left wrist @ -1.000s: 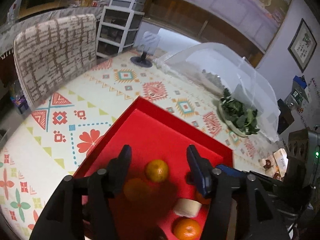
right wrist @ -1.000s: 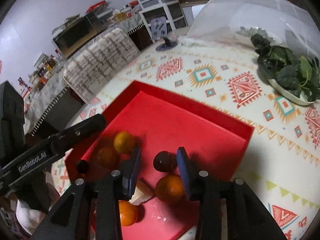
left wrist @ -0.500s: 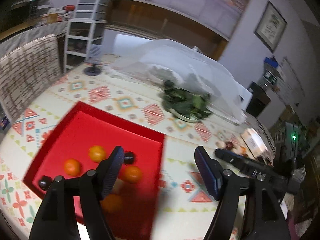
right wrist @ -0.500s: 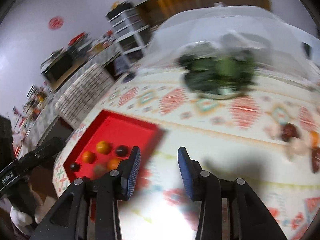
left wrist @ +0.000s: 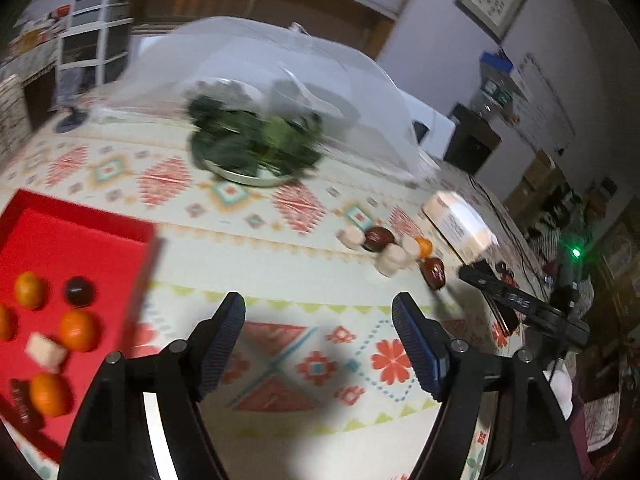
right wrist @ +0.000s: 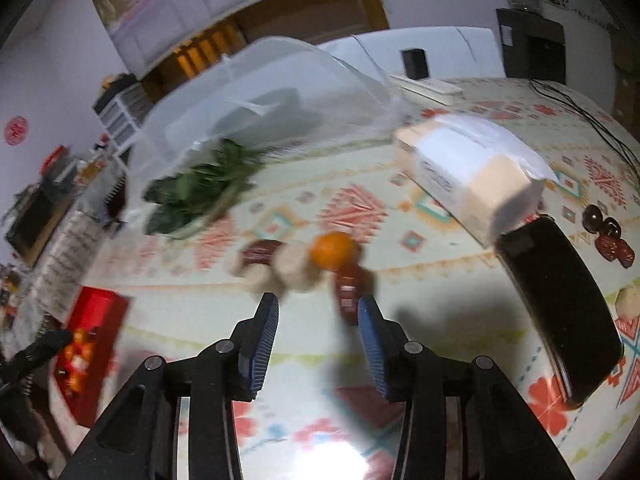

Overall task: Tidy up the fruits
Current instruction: 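Grasp a red date with the right tool while the left grasps a yam chunk, then lower the date and yam chunk into the red tray and open both tools, then move both tools back toward the loose fruits beside the tissue pack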

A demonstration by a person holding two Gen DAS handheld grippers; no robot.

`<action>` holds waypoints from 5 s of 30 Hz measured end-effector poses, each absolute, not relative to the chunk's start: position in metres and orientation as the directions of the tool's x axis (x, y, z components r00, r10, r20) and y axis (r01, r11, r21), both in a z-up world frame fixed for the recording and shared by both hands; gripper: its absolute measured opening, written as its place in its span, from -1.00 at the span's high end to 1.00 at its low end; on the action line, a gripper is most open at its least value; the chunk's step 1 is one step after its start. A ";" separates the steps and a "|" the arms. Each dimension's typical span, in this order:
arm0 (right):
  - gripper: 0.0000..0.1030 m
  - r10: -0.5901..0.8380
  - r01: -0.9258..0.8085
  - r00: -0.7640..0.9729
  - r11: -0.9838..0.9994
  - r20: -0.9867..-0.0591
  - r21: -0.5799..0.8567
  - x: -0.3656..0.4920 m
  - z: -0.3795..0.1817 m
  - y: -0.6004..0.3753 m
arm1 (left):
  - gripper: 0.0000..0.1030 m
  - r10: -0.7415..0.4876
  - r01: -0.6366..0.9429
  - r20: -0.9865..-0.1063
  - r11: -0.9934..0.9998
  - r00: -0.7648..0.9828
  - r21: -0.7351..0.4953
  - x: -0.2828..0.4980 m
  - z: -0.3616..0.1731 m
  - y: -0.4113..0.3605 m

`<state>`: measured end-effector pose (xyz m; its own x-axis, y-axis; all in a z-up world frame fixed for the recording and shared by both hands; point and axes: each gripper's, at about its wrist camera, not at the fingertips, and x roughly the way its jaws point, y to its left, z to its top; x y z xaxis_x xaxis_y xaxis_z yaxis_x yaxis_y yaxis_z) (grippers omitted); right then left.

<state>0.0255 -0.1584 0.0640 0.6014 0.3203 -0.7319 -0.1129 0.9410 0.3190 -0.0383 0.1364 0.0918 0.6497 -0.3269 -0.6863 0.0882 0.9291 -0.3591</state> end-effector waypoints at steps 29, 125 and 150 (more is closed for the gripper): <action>0.39 0.414 -0.089 0.564 0.891 -0.714 0.446 0.059 0.021 -0.187 | 0.05 -0.337 0.309 -0.748 0.933 0.572 -0.183 0.072 0.017 -0.016; 0.07 0.438 -0.247 0.571 0.898 -0.694 0.364 0.007 0.088 -0.070 | -0.69 -0.190 -0.095 -0.550 0.890 0.814 -0.447 -0.147 0.116 0.240; -0.03 0.254 -0.096 0.533 0.966 -0.807 0.240 0.129 0.027 -0.122 | -0.69 -0.269 -0.037 -0.640 0.905 0.720 -0.423 -0.094 0.083 0.168</action>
